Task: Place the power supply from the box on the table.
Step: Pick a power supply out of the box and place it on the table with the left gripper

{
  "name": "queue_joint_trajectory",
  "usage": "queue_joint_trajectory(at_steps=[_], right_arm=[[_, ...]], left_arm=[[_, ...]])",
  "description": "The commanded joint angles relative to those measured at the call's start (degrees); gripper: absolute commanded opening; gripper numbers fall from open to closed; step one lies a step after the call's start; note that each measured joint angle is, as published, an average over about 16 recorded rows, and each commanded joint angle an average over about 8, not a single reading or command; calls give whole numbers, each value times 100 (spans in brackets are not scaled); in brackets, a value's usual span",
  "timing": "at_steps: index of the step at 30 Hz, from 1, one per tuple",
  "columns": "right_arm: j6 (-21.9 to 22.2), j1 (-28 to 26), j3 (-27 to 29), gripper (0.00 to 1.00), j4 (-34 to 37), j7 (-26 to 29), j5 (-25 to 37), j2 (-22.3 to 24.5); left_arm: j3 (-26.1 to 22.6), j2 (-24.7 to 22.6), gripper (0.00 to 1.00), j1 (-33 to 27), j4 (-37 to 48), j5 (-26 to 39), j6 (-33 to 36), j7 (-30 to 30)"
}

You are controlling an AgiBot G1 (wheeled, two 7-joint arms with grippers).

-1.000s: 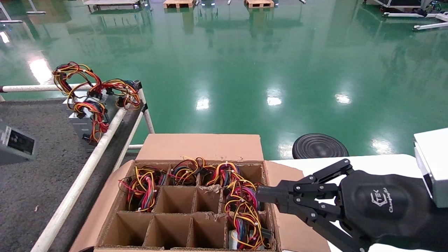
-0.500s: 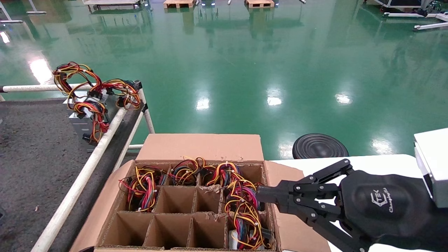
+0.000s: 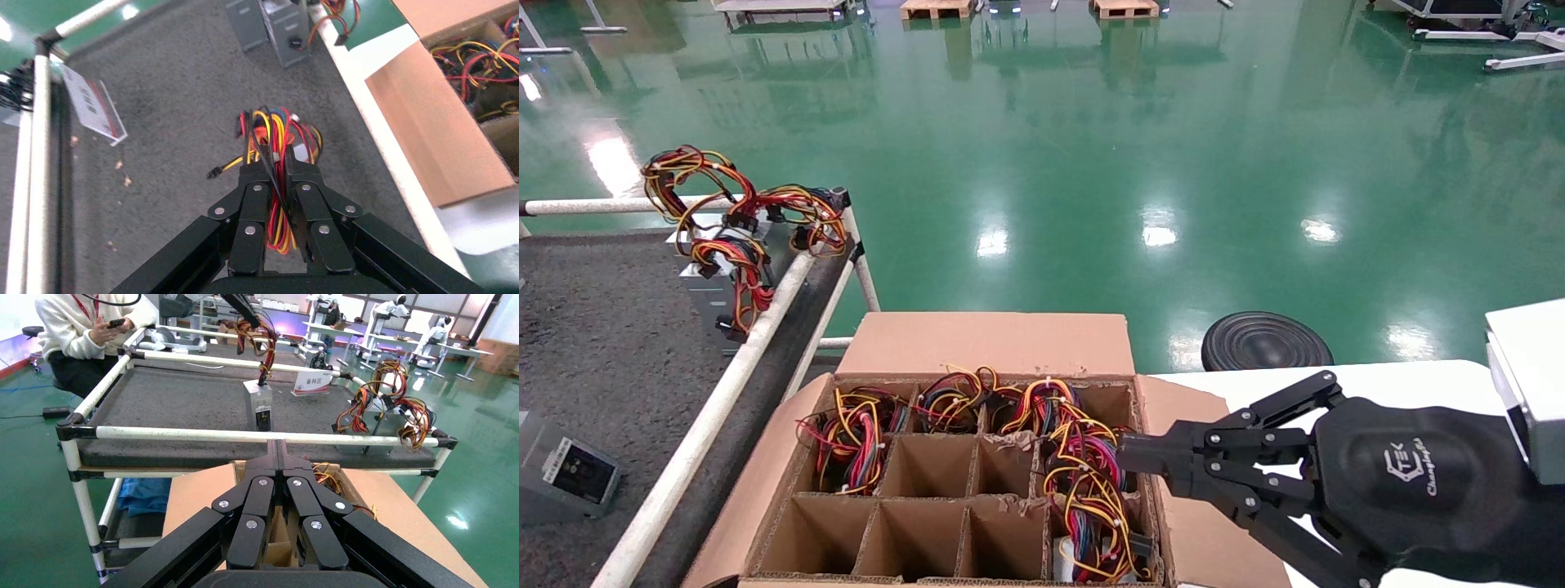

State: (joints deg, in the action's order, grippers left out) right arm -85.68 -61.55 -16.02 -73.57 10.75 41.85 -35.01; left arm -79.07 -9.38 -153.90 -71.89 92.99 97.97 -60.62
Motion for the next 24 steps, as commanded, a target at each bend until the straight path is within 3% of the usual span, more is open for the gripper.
queue_joint_trajectory(at_steps=[1,24], right_arm=[[0,0,0,0,0,0,0,0],[0,0,0,0,0,0,0,0]], left_arm=[[-53,53,0,-3,-10,-63,2,-22],[-453,527,0,-100,-145,-182,20,-14]])
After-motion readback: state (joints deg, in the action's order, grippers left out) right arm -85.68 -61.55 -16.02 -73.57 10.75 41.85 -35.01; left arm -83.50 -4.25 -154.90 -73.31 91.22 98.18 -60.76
